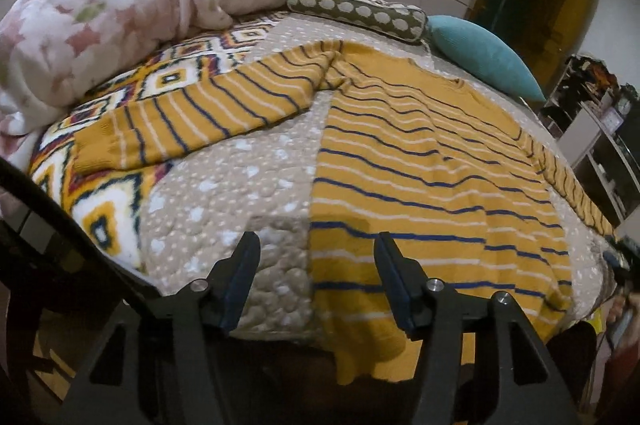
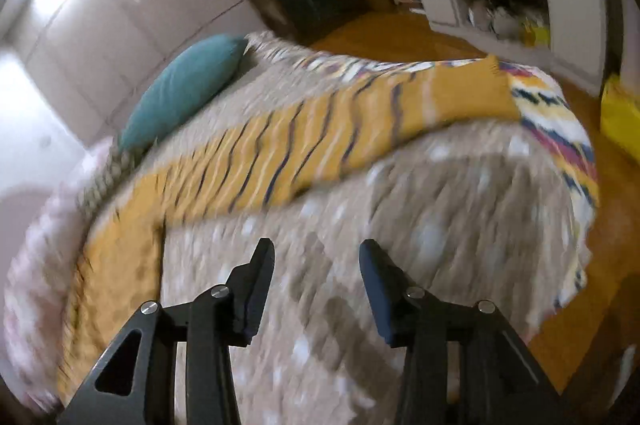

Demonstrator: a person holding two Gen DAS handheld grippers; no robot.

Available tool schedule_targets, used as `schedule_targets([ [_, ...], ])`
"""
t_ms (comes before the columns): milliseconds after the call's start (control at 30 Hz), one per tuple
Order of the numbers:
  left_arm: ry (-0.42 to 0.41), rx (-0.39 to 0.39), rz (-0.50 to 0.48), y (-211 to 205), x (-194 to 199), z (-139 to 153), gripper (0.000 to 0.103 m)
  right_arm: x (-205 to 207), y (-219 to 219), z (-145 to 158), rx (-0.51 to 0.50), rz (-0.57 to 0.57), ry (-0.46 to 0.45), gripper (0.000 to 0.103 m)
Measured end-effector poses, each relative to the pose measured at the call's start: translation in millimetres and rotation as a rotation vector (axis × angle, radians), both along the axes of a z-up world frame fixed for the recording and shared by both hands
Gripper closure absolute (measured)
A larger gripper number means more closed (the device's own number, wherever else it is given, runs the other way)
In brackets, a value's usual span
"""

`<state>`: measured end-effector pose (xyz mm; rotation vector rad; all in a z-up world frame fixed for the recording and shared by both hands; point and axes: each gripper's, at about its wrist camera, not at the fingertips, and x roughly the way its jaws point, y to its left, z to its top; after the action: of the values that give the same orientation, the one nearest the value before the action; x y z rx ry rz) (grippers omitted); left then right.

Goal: Fold small clothes

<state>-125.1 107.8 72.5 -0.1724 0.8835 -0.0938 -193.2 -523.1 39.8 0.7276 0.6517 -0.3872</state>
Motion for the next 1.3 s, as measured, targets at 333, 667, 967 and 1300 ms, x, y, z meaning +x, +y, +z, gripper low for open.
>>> schedule_targets([
  [333, -0.026, 0.014, -0.029, -11.2, 4.8, 7.7, 0.045, 37.5, -68.8, 16.0, 0.000, -0.179, 0.007, 0.097],
  [667, -0.084, 0.005, 0.072, 32.4, -1.0, 12.9, 0.044, 98.8, -12.7, 84.3, -0.227, -0.071, 0.050, 0.097],
  [967, -0.106, 0.013, 0.119, 67.9, -13.6, 1.4, 0.042, 261.0, 277.8, 93.0, -0.407, 0.575, 0.022, 0.097],
  [1300, -0.105, -0.033, 0.231, 129.0, -31.2, -15.4, 0.040, 327.4, 501.0, -5.5, -0.802, 0.919, 0.233, 0.089],
])
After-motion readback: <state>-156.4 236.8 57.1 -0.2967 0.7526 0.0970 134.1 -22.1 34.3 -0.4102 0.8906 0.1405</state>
